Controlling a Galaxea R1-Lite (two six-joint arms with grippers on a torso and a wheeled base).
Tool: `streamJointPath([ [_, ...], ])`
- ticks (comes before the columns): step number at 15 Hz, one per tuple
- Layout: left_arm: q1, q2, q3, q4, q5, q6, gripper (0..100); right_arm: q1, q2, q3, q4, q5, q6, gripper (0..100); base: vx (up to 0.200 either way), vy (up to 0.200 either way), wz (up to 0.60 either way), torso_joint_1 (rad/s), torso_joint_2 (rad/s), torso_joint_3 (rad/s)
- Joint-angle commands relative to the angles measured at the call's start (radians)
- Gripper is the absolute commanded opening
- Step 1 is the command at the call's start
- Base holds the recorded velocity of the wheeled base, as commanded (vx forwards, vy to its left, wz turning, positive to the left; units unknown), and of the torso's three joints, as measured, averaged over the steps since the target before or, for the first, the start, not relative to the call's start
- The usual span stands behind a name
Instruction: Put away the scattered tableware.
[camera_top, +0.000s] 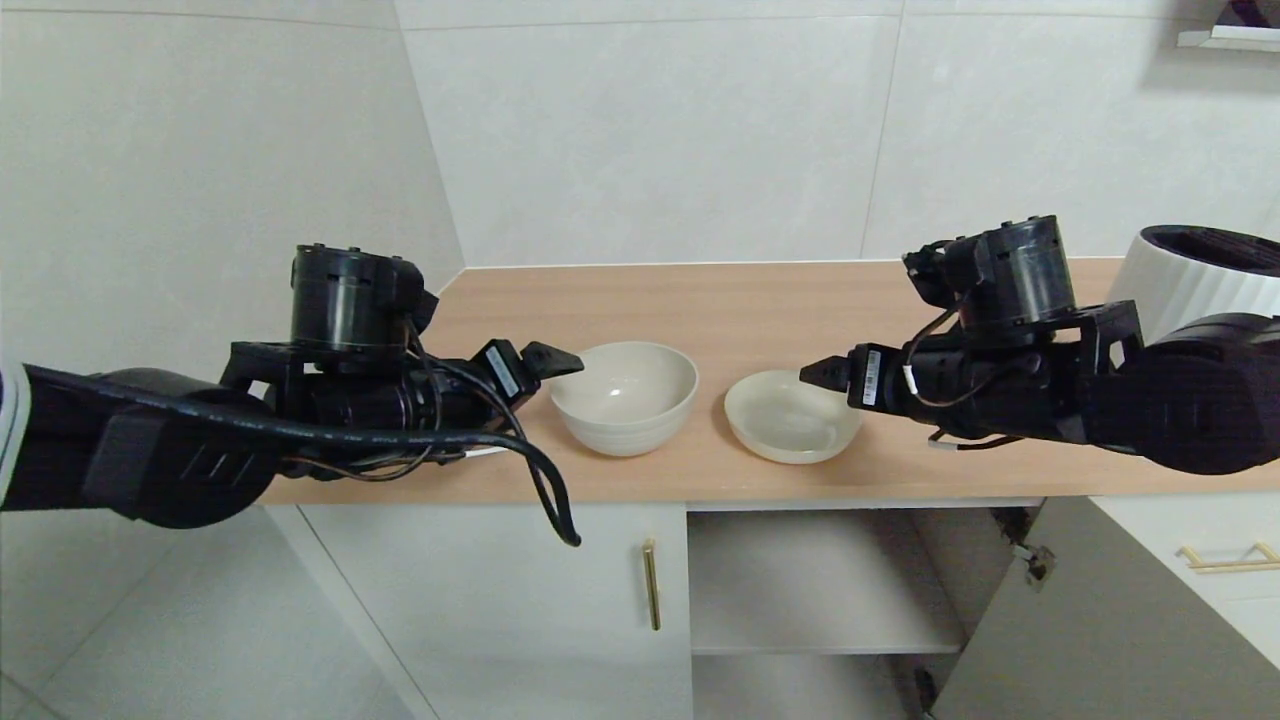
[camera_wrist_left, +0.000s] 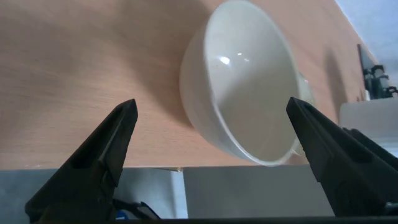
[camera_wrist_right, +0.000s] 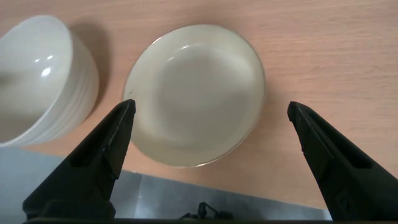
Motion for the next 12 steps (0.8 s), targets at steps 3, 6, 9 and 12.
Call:
streamJointPath([
  [3, -0.014, 0.049, -0.007, -0.003, 0.000, -0.002, 100, -0.006, 0.014, -0.006, -0.002, -0.003, 0.001, 100, 0.000, 0.000, 0.00, 0.000, 0.00, 0.000],
  [6, -0.016, 0.058, -0.009, -0.004, 0.000, -0.002, 100, -0.006, 0.016, -0.006, -0.005, -0.009, 0.001, 100, 0.000, 0.000, 0.00, 0.000, 0.00, 0.000],
  [9, -0.021, 0.064, -0.009, -0.006, -0.002, -0.001, 100, -0.006, 0.016, -0.005, -0.005, -0.009, 0.001, 100, 0.000, 0.000, 0.00, 0.000, 0.00, 0.000],
  [12, -0.022, 0.067, -0.009, -0.006, -0.002, -0.001, 100, -0.006, 0.014, -0.003, -0.005, -0.009, 0.001, 100, 0.000, 0.000, 0.00, 0.000, 0.00, 0.000],
])
